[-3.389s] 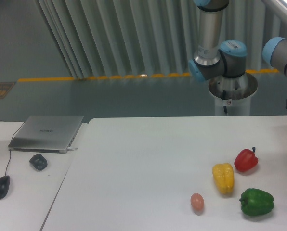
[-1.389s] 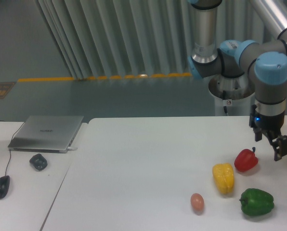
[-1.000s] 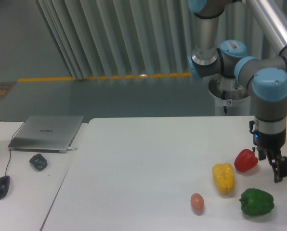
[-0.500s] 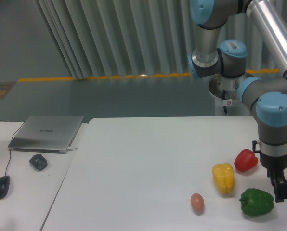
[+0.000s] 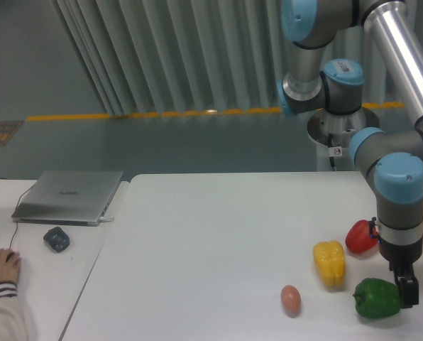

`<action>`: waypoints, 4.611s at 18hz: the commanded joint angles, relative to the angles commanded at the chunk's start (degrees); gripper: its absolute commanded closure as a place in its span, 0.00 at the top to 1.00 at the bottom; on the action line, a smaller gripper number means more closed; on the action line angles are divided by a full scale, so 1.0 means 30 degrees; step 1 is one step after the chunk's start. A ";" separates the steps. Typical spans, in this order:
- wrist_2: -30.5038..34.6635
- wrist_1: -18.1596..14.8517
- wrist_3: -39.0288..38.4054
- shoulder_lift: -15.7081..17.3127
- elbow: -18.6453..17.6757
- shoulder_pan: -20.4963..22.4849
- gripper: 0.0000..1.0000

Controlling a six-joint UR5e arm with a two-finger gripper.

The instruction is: Place the green peppers in a basket

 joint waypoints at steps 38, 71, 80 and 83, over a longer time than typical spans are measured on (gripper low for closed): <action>-0.0439 -0.0143 0.1135 0.3951 -0.1172 0.3511 0.42; -0.0881 -0.3978 0.4685 0.5594 -0.2315 0.7941 1.00; -0.0029 -0.5009 0.4187 0.5684 -0.2578 0.5069 1.00; -0.0059 -0.5009 0.4187 0.5653 -0.2578 0.5038 1.00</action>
